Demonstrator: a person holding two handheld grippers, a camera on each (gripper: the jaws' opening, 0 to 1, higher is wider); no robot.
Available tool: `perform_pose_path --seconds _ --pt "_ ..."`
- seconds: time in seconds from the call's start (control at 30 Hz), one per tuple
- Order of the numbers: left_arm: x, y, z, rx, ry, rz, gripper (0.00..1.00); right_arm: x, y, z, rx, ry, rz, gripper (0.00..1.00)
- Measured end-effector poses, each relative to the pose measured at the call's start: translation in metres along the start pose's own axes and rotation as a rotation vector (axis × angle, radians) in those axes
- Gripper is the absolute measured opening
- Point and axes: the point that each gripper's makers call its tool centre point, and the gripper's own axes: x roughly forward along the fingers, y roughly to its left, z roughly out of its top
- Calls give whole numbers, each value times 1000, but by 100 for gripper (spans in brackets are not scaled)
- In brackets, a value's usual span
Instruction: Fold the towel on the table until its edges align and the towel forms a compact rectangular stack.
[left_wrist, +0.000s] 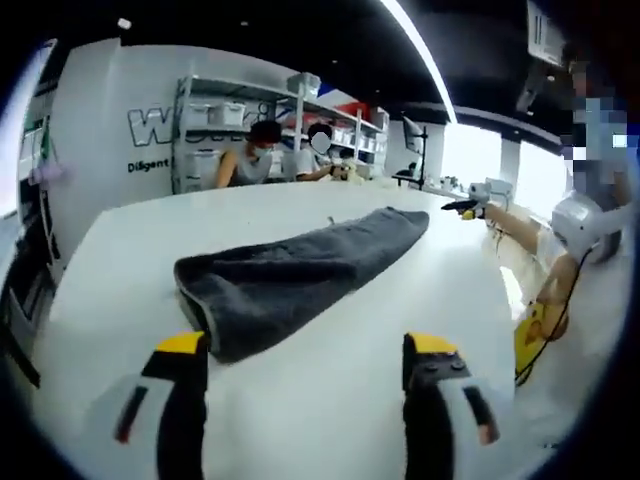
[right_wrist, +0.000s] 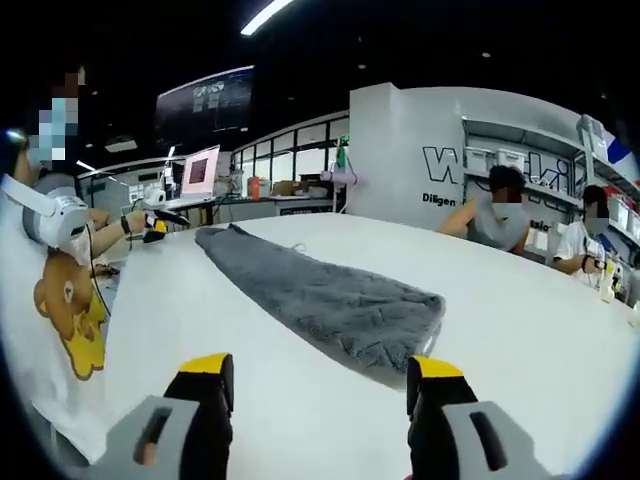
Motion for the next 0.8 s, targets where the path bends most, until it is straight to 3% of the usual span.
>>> perform_pose_path --seconds 0.33,0.67,0.8 --pt "18 26 -11 11 103 10 65 11 -34 -15 -17 84 -5 59" --pt "22 42 -13 -14 124 13 47 11 -56 -20 -5 88 -25 44" --pt "24 46 -14 -12 139 17 45 16 -62 -22 0 92 -35 41"
